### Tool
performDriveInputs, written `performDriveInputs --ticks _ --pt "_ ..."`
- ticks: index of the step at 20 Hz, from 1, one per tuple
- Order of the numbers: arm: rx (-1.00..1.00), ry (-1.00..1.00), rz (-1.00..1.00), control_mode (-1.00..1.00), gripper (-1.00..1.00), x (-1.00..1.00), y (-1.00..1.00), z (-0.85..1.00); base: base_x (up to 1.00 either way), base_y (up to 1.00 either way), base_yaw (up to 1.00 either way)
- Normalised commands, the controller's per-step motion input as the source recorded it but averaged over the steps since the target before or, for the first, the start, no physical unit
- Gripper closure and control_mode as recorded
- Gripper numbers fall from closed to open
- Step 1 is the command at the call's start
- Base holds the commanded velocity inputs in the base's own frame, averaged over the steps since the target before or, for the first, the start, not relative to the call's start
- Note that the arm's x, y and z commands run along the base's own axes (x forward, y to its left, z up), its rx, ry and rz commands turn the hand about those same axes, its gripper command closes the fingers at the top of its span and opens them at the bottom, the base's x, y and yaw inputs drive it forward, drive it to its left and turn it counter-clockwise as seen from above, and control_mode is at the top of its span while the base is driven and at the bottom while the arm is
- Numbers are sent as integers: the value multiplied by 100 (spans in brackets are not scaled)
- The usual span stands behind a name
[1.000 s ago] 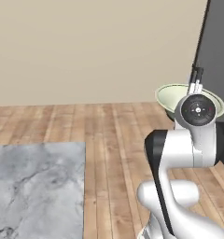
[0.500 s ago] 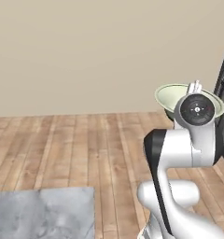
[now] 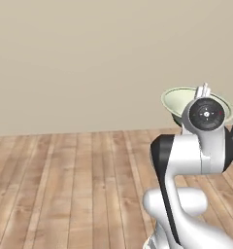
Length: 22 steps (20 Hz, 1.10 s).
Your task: Move the glass cup from next to the sink to the open cabinet. Then, move the bowl with the tomato to the fridge to clear the area for faucet cleaning.
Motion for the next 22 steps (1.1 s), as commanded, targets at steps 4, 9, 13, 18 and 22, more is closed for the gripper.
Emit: performDriveInputs --ticks 4,9,13,18,22 --pt "0 0 0 100 100 0 0 0 100 31 -32" --pt "0 0 0 100 100 0 0 0 98 14 -61" --pt "0 0 0 100 100 0 0 0 82 0 -76" --pt "0 0 0 100 100 0 0 0 95 8 -73" --pt "0 0 0 100 100 0 0 0 83 6 -69"
